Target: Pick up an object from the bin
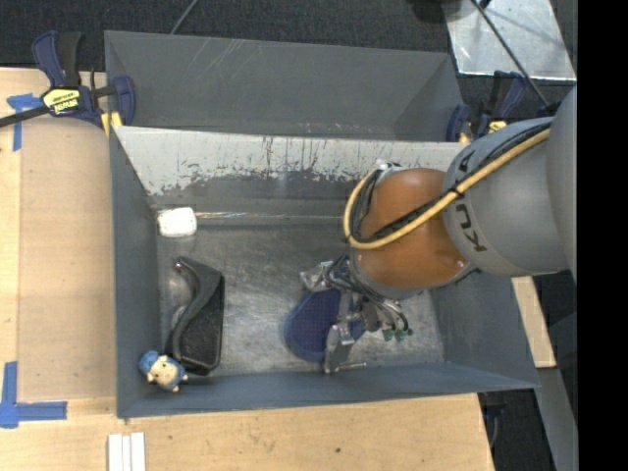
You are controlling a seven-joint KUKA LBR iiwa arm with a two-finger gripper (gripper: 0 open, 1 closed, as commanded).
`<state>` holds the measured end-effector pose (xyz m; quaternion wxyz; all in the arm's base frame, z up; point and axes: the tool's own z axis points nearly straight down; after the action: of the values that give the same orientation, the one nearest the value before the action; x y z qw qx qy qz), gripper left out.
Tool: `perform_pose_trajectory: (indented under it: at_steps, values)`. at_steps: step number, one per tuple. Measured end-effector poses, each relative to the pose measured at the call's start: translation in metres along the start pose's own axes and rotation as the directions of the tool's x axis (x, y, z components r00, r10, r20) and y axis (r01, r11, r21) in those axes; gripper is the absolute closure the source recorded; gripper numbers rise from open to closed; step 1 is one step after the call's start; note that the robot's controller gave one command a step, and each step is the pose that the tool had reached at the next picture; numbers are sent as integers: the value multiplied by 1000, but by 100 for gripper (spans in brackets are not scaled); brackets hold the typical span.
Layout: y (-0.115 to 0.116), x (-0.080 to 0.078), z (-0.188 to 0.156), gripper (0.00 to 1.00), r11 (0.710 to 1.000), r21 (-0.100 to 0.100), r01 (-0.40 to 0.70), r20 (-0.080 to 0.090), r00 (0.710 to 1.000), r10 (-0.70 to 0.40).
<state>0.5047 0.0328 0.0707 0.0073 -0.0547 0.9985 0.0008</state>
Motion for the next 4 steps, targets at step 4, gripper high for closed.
perform_pose_trajectory:
  at_steps: [4]
  values:
    - [-34, 5, -6, 0, 653, -5, 758, -1, 653, -758]
